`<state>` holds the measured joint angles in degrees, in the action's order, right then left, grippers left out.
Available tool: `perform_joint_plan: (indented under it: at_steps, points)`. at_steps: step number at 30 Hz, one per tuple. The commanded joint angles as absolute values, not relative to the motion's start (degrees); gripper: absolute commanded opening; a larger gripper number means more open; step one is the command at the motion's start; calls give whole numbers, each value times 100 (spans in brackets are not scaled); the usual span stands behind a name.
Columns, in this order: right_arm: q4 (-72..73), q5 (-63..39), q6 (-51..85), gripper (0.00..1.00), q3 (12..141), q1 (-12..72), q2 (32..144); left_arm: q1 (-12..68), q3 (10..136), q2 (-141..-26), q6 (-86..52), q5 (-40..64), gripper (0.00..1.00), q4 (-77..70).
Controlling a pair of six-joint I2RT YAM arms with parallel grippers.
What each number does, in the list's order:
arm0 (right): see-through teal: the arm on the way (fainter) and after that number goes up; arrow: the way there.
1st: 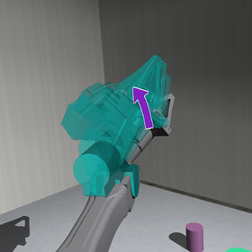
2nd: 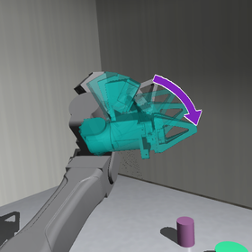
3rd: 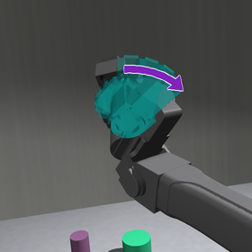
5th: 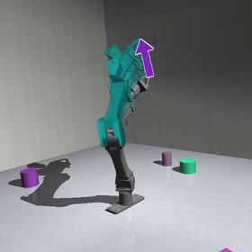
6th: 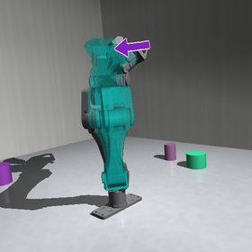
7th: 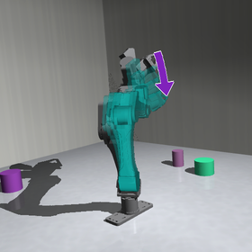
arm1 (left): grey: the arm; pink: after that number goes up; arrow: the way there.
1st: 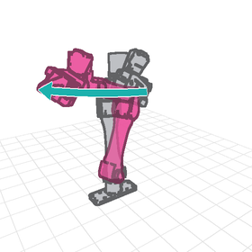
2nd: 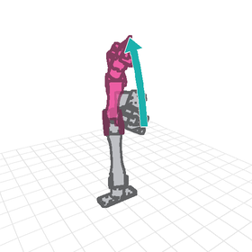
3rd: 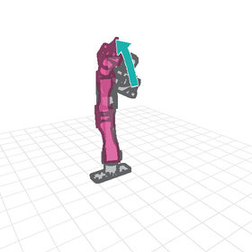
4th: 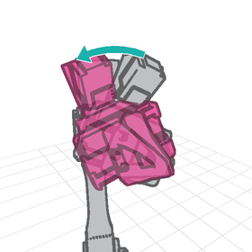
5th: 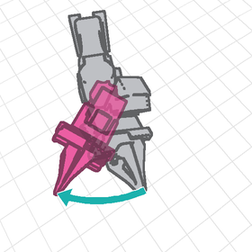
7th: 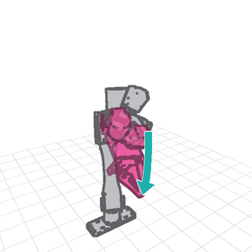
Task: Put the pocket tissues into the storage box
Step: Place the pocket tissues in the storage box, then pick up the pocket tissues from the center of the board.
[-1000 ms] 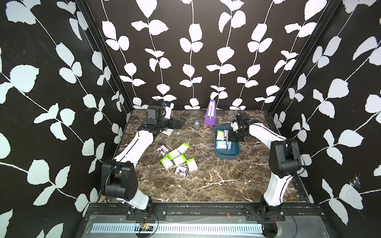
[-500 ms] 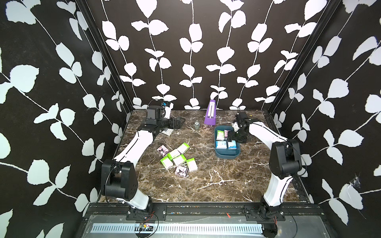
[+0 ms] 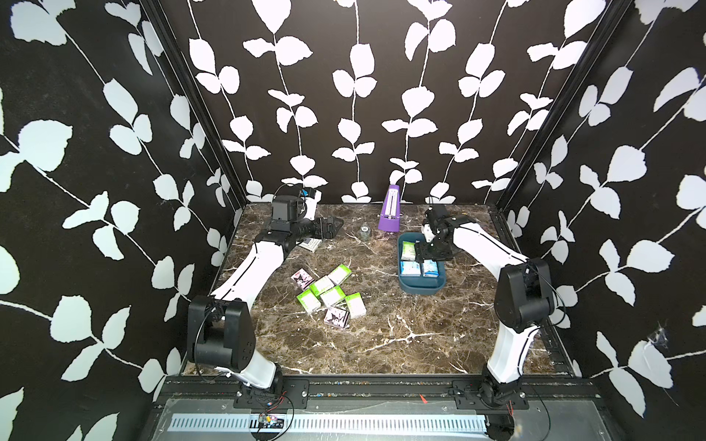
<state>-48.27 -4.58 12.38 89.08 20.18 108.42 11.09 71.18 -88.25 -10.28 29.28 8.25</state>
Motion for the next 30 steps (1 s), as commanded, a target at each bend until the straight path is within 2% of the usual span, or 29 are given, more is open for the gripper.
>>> perform_joint_plan:
  at_steps: [1,11,22,30]
  points:
    - [-4599,-350,701,78,9188,2562,10688,1076,7144,-8622,-1023,2911,99,756]
    - [-3158,-806,961,78,8757,3720,10593,1047,7036,-8337,-1013,2192,99,848]
    - [-3006,-895,1321,84,8183,4955,10855,687,6726,-8108,-1456,1639,99,808]
    - [-3237,-545,1524,86,8464,5412,11375,420,6691,-8035,-1387,1539,99,964]
